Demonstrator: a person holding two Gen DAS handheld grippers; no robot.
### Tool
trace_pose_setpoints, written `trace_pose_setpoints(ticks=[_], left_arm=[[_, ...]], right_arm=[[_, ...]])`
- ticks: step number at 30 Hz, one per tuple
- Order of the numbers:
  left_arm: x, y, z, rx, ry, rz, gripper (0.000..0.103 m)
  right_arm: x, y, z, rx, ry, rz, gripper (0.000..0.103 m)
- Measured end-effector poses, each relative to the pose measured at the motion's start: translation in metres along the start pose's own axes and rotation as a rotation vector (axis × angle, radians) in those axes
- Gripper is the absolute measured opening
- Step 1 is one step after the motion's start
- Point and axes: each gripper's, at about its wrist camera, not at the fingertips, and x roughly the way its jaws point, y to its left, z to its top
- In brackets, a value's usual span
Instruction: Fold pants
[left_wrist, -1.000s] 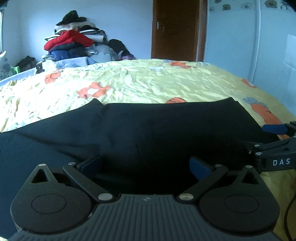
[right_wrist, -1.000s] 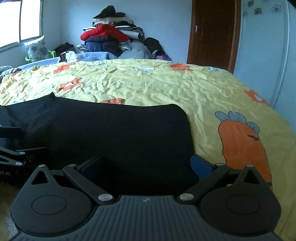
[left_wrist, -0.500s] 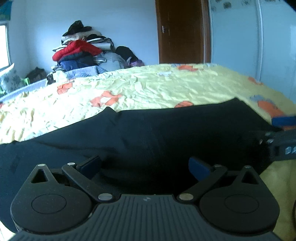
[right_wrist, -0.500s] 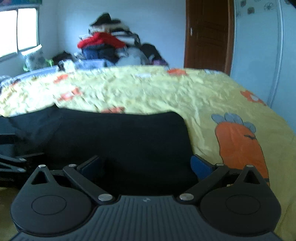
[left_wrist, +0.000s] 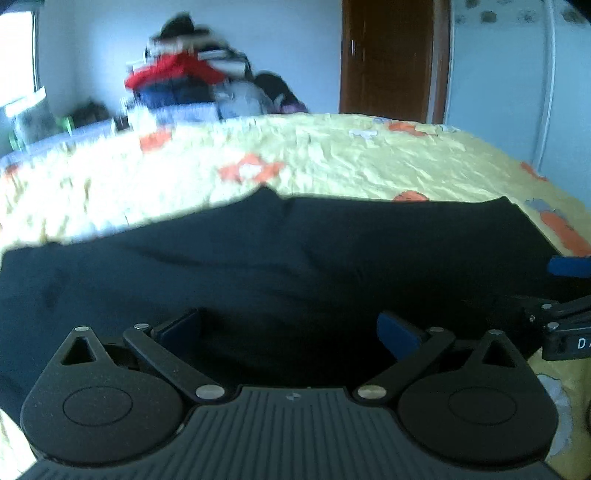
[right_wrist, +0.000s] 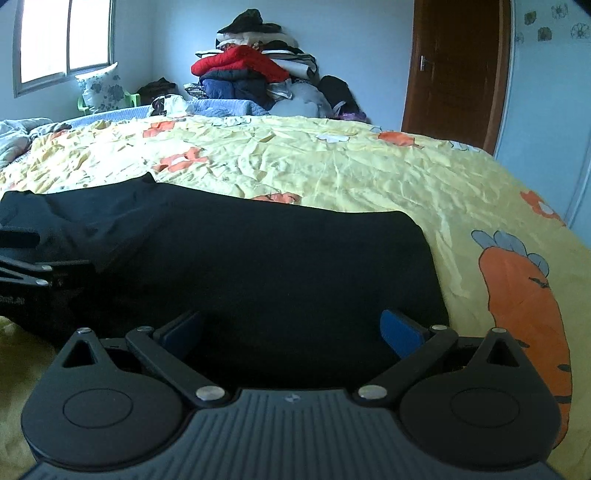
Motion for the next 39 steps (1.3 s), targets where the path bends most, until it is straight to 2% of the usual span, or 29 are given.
trace_pose_setpoints(ticks=[3, 7, 10, 14, 16, 17, 19, 22, 24, 26, 30, 33, 36, 39], left_arm=[[-0.005, 0.007, 0.001, -0.026, -0.009, -0.002, 0.102], [-0.020, 0.019, 0.001, -0.024, -0.057, 0.043, 0.102], [-0.031, 0.045, 0.001, -0.066, -0.079, 0.085, 0.102], [-0.036, 0.084, -0.003, -0.138, -0.054, 0.153, 0.102], [-0.029, 0.101, -0.008, -0.157, 0.002, 0.159, 0.102], [-0.029, 0.105, -0.010, -0.150, 0.002, 0.176, 0.103], [-0.034, 0.108, -0.014, -0.139, -0.017, 0.195, 0.103], [-0.039, 0.110, -0.018, -0.144, -0.029, 0.197, 0.103], [-0.039, 0.111, -0.019, -0.146, -0.031, 0.199, 0.103], [-0.041, 0.111, -0.024, -0.128, -0.036, 0.196, 0.103], [-0.041, 0.110, -0.027, -0.103, -0.033, 0.195, 0.103], [-0.046, 0.106, -0.021, -0.111, -0.037, 0.203, 0.102], [-0.048, 0.096, -0.006, -0.130, -0.058, 0.125, 0.102], [-0.040, 0.072, 0.013, -0.099, -0.050, 0.038, 0.102]], right_arm=[[0.001, -0.002, 0.000, 0.016, 0.002, 0.008, 0.103], [0.002, -0.003, 0.001, 0.026, 0.002, 0.014, 0.103], [0.002, 0.000, 0.001, 0.011, 0.005, -0.001, 0.103], [-0.001, 0.005, 0.005, -0.007, -0.003, -0.005, 0.103], [-0.009, 0.011, 0.010, -0.028, -0.046, 0.014, 0.103], [-0.012, 0.017, 0.013, -0.044, -0.073, 0.024, 0.103], [-0.022, 0.036, 0.025, -0.116, -0.142, 0.054, 0.103], [-0.031, 0.079, 0.040, -0.312, -0.223, 0.091, 0.103], [-0.031, 0.108, 0.045, -0.418, -0.249, 0.113, 0.103], [-0.027, 0.124, 0.045, -0.456, -0.251, 0.135, 0.103], [-0.008, 0.131, 0.035, -0.415, -0.169, 0.148, 0.103], [-0.005, 0.113, 0.029, -0.347, -0.132, 0.125, 0.103], [-0.012, 0.079, 0.032, -0.272, -0.148, 0.059, 0.103], [-0.011, 0.031, 0.046, -0.148, -0.145, -0.039, 0.103]])
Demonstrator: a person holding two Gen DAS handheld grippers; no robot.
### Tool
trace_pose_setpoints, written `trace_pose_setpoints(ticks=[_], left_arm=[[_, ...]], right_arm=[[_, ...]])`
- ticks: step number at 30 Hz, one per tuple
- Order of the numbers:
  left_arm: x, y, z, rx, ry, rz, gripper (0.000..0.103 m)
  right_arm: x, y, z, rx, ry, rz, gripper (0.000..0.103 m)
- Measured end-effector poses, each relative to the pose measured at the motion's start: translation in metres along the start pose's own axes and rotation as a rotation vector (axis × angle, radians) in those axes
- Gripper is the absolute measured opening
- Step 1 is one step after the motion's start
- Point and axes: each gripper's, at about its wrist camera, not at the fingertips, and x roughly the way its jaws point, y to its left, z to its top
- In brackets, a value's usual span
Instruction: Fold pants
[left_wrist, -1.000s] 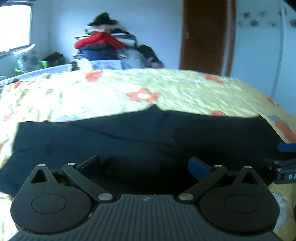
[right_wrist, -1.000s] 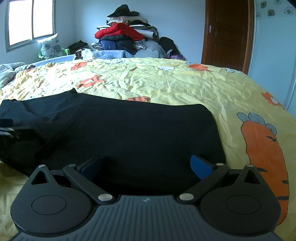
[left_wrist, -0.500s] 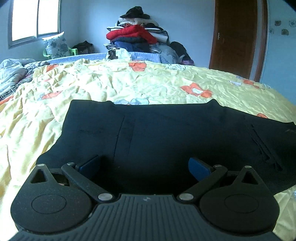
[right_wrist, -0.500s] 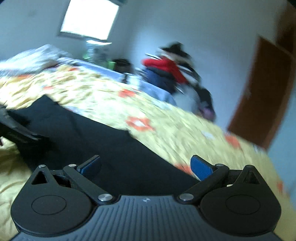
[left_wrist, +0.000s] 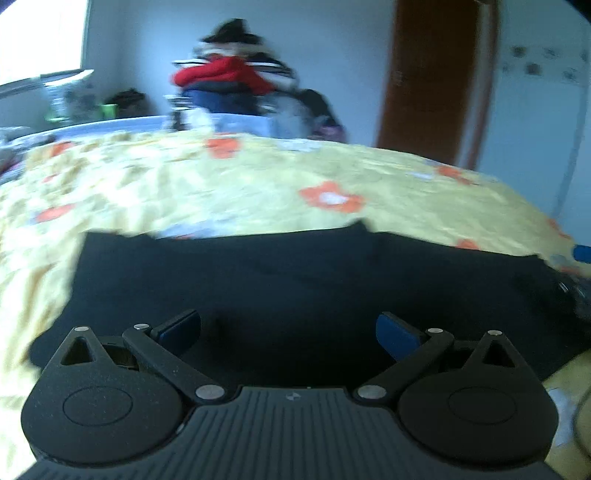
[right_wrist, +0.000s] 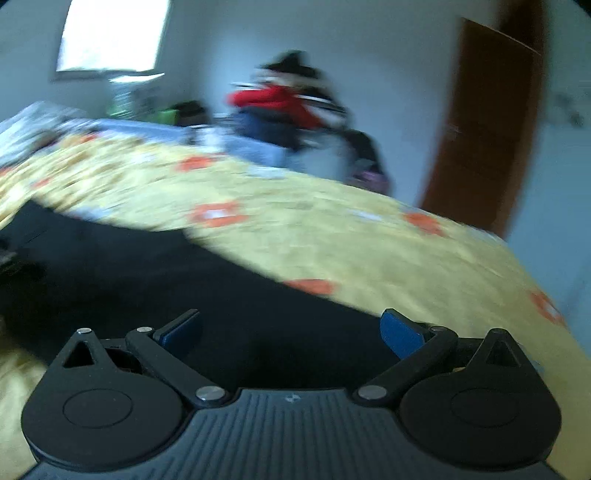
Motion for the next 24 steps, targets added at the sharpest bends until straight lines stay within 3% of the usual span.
trace_pose_setpoints(ticks=[4, 6, 9, 11, 14, 16, 18, 21, 24], left_arm=[[0.016, -0.053, 0.013, 0.098, 0.005, -0.102, 0.102], [0.023, -0.077, 0.012, 0.153, -0.011, -0.119, 0.102], [0.041, -0.109, 0.004, 0.243, 0.007, -0.112, 0.102], [0.054, -0.122, -0.006, 0.300, 0.063, -0.109, 0.100], [0.045, -0.123, -0.013, 0.318, 0.024, -0.104, 0.101], [0.039, -0.118, -0.011, 0.316, -0.005, -0.073, 0.101], [0.041, -0.111, -0.007, 0.280, -0.010, -0.041, 0.102], [0.057, -0.100, -0.005, 0.215, 0.101, -0.099, 0.103], [0.049, -0.099, -0.009, 0.243, 0.082, -0.109, 0.103]], right_arm=[[0.032, -0.052, 0.002, -0.008, 0.101, -0.130, 0.103], [0.051, -0.068, -0.001, -0.028, 0.143, -0.166, 0.103], [0.081, -0.088, -0.007, -0.009, 0.205, -0.183, 0.103], [0.091, -0.100, -0.013, 0.012, 0.181, -0.161, 0.103], [0.100, -0.111, -0.006, 0.041, 0.207, -0.221, 0.103], [0.084, -0.100, 0.000, 0.022, 0.175, -0.243, 0.103], [0.067, -0.088, 0.005, 0.002, 0.129, -0.126, 0.103], [0.050, -0.058, 0.003, -0.026, 0.123, 0.044, 0.103], [0.057, -0.034, -0.007, -0.097, 0.181, 0.097, 0.103]])
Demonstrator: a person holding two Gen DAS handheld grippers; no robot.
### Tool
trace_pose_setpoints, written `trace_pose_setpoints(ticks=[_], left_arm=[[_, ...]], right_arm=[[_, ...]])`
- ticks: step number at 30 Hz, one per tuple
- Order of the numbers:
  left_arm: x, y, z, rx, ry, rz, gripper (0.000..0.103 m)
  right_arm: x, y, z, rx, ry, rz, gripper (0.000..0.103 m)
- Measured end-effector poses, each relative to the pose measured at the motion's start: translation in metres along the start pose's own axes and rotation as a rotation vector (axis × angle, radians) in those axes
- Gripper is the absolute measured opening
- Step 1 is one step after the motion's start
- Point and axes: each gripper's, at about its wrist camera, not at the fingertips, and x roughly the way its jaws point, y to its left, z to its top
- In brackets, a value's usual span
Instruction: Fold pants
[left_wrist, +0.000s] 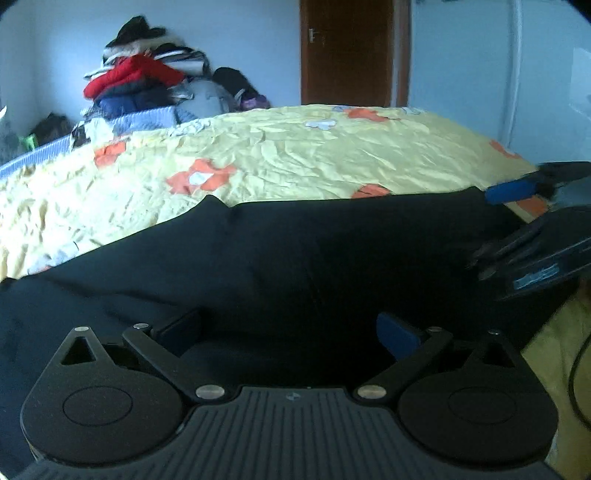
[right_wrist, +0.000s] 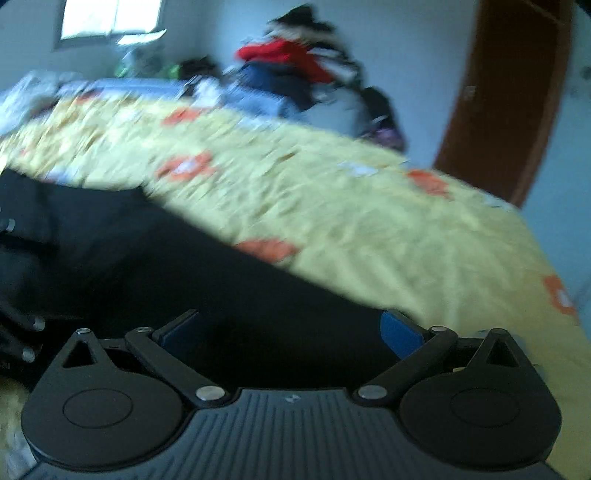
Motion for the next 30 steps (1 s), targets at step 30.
trace_pose_setpoints(ticks=[30], left_arm=[[-0.144, 0.246, -0.089, -0.895, -0.035, 0.091, 0.102]], right_arm=[[-0.034, 0.329, 0.027, -0.805, -0.340, 0.185, 0.103]])
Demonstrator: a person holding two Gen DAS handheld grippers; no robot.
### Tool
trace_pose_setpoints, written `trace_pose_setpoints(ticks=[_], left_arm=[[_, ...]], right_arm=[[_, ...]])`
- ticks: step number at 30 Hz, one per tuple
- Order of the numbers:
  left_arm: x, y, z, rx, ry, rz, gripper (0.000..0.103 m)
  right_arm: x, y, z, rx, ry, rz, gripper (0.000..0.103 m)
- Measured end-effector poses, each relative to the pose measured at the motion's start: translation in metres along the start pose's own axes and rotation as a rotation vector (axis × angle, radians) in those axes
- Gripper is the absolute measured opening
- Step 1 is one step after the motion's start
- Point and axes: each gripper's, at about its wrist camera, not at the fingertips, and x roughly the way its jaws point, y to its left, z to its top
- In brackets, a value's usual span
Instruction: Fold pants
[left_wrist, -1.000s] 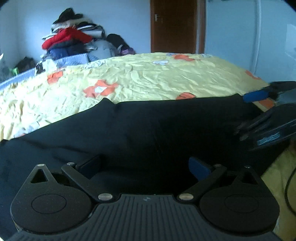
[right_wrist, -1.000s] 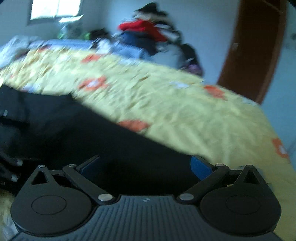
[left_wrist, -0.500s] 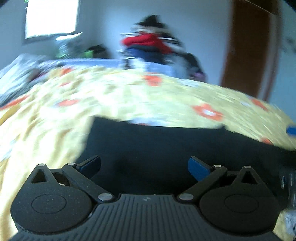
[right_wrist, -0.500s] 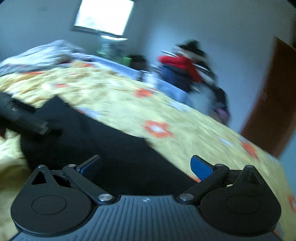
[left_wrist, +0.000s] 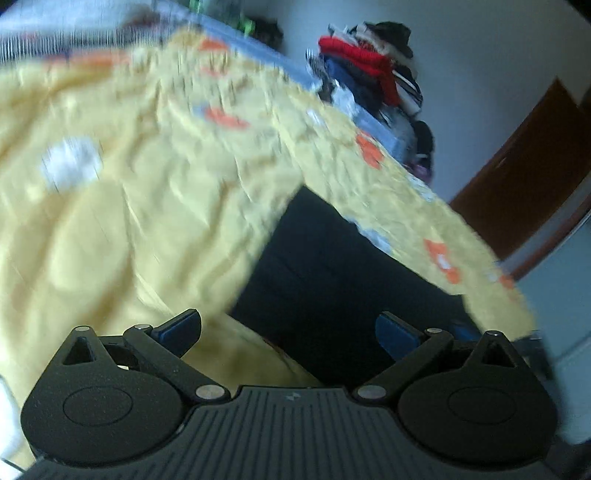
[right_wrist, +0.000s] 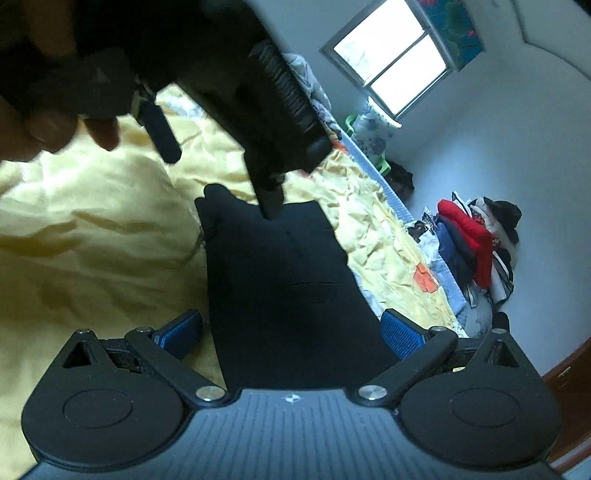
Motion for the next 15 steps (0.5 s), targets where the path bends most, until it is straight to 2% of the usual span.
trace_pose_setpoints(ticks=[3, 6, 9, 12, 15], left_arm=[[0.013, 0.009, -0.005, -0.102, 0.078, -0.096, 0.102], [0.021, 0.011, -0.005, -0.154, 0.096, -0.153, 0.102], [0.031, 0.014, -0.005, -0.230, 0.126, -0.225, 0.102], [0.046, 0.017, -0.004, -0.320, 0.137, -0.300, 0.103], [0.058, 0.010, 0.003, -0.335, 0.095, -0.320, 0.103]], right_arm=[[0.014, 0.005, 0.005, -0.019, 0.003, -0.060, 0.103], [0.024, 0.002, 0.009, -0.003, -0.003, -0.116, 0.103], [0.021, -0.010, 0.009, 0.071, -0.035, -0.136, 0.103], [0.013, -0.026, 0.005, 0.152, -0.059, -0.137, 0.103], [0.009, -0.035, 0.004, 0.220, -0.073, -0.130, 0.103]])
